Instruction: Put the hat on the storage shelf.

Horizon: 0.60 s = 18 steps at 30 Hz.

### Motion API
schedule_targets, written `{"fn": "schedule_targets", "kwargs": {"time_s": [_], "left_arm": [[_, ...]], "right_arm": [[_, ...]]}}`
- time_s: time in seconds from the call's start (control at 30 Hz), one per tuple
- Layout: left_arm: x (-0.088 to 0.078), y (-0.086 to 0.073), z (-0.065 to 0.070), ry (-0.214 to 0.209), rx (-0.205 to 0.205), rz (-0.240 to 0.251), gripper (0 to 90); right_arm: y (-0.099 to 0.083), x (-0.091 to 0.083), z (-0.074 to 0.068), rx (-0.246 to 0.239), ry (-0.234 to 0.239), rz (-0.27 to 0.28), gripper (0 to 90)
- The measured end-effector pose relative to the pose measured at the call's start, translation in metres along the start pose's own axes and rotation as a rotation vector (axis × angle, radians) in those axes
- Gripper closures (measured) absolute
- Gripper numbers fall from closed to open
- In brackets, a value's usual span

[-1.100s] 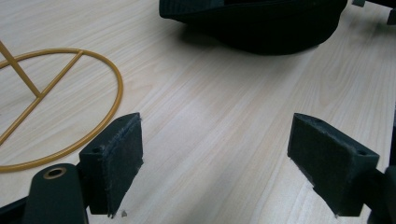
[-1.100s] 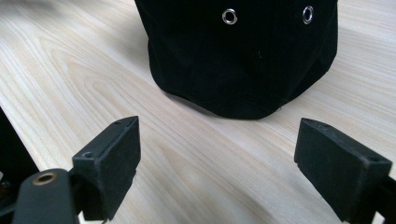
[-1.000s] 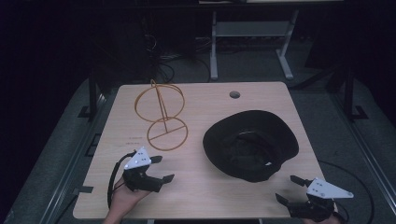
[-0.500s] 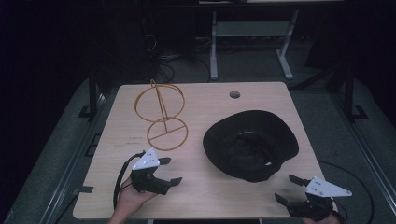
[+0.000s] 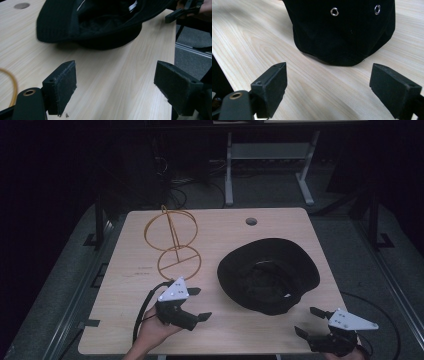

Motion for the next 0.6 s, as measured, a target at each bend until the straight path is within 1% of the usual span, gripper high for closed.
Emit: {"fn": "schedule_targets", "kwargs": {"time_s": [0.17,0.2,0.33,0.4,0.57,0.6], "left_arm": [[0.017,0.011,0.006,-0.035,0.027,-0.010,17.4],[0.020,0.013,0.007,-0.038,0.037,-0.016,17.4],[0.032,0.021,0.008,-0.048,0.053,-0.028,17.4],[0.037,0.024,0.008,-0.052,0.067,-0.041,17.4],[0.050,0.032,0.010,-0.057,0.104,-0.066,17.4],[0.053,0.033,0.010,-0.062,0.104,-0.069,17.4]], "right_arm": [[0.001,0.000,-0.001,-0.002,0.000,0.001,14.1],[0.001,0.000,-0.001,-0.003,0.001,0.000,14.1],[0.001,0.000,0.000,-0.004,0.007,-0.002,14.1],[0.000,0.001,-0.001,0.003,0.013,-0.007,14.1],[0.000,0.001,-0.002,-0.008,0.019,-0.009,14.1],[0.000,0.001,-0.002,-0.006,0.021,-0.007,14.1]]}}
Point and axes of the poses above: each handheld gripper's, and its own axes: x roughly forward along the jaws, y roughly out of its top, z roughly to its right, the point moved 5 cm from there along x, roughly forward along the jaws, and after that the axes turned 7 degrees about z, right-handed, at the moved point
